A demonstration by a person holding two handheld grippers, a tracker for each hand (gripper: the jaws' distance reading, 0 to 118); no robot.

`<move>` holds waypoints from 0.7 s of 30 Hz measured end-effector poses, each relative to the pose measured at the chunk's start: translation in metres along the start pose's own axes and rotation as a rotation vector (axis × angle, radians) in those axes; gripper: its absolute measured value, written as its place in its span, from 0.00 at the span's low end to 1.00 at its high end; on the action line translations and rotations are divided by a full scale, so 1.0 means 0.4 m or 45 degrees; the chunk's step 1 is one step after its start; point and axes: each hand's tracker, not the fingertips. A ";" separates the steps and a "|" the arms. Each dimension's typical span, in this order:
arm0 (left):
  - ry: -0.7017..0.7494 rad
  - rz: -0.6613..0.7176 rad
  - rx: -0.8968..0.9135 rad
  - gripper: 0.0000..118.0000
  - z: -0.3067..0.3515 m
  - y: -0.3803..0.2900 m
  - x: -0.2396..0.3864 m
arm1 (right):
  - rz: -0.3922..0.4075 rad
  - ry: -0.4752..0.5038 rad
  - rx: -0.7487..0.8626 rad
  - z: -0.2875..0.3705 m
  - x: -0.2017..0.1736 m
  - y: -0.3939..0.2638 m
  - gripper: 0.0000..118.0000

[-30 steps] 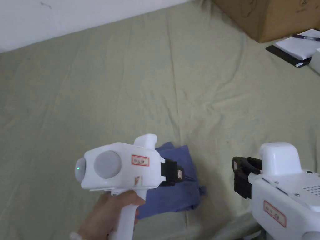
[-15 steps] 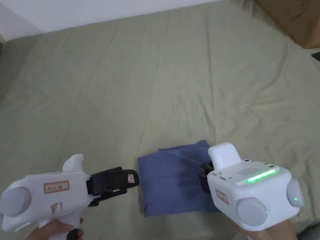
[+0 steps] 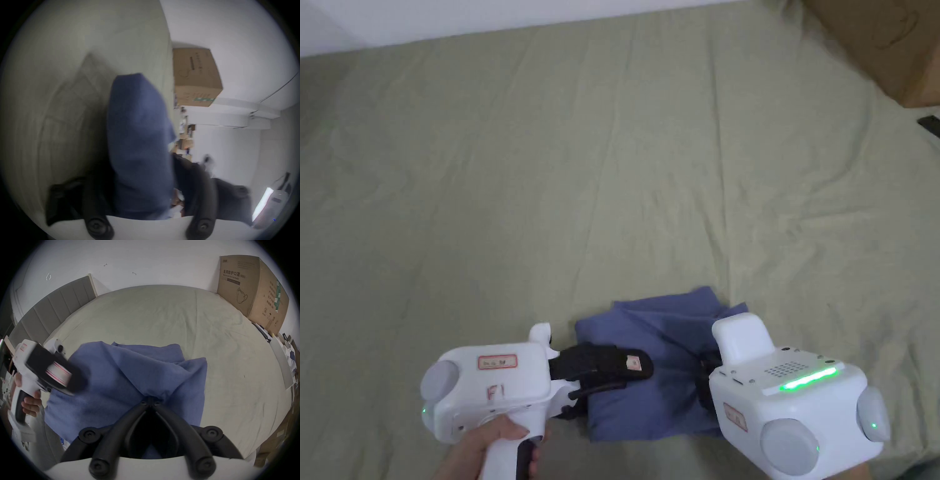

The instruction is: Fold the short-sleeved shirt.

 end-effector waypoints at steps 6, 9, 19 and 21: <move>0.061 -0.148 -0.022 0.23 0.043 -0.006 0.048 | -0.114 -0.012 0.115 0.067 0.003 0.021 0.00; 0.053 -0.183 -0.005 0.22 0.098 -0.026 0.093 | -0.176 0.009 0.327 0.164 -0.025 0.052 0.00; 0.654 -0.355 0.170 0.22 0.552 0.090 0.062 | -0.084 -0.087 0.576 0.336 -0.087 0.124 0.00; 0.798 -0.338 0.205 0.22 0.656 0.117 0.038 | -0.091 -0.077 0.560 0.336 -0.104 0.133 0.00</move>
